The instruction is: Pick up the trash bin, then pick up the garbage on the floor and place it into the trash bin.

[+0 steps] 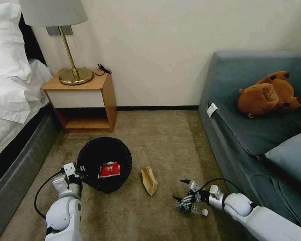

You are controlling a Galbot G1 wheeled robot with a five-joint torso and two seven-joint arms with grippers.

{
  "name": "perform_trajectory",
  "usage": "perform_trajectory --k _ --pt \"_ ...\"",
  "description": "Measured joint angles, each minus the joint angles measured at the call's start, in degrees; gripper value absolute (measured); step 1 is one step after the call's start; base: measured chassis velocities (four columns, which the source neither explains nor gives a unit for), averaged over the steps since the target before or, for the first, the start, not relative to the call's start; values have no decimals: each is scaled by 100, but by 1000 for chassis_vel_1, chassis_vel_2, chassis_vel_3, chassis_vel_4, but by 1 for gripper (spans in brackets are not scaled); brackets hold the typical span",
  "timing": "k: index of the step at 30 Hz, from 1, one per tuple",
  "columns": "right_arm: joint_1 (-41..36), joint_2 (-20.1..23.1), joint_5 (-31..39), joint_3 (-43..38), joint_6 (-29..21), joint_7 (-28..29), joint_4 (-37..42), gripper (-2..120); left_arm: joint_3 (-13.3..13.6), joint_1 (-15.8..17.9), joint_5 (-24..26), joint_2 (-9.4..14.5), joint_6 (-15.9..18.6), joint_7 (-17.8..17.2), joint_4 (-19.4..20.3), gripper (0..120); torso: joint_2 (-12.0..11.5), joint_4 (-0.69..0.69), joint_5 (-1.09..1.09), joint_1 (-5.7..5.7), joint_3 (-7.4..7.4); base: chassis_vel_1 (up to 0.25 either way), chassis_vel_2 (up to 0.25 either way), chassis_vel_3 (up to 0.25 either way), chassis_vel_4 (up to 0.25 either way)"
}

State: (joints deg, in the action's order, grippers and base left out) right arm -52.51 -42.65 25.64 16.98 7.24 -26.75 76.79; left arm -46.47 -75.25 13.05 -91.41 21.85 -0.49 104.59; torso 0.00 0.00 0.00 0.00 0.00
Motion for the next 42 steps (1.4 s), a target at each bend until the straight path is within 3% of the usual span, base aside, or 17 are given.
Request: perform_trajectory --k 14,42 --pt "3 -78 -508 188 243 -457 -591 100 28 -41 -40 -17 -33 -5 -49 2 0 0 1 0 0 0 0 0 0" --pt "40 -773 -1441 -52 799 -891 -1884 100 -24 -113 -17 -18 -72 -1 -11 2 0 0 0 0 0 0 0 0 0"
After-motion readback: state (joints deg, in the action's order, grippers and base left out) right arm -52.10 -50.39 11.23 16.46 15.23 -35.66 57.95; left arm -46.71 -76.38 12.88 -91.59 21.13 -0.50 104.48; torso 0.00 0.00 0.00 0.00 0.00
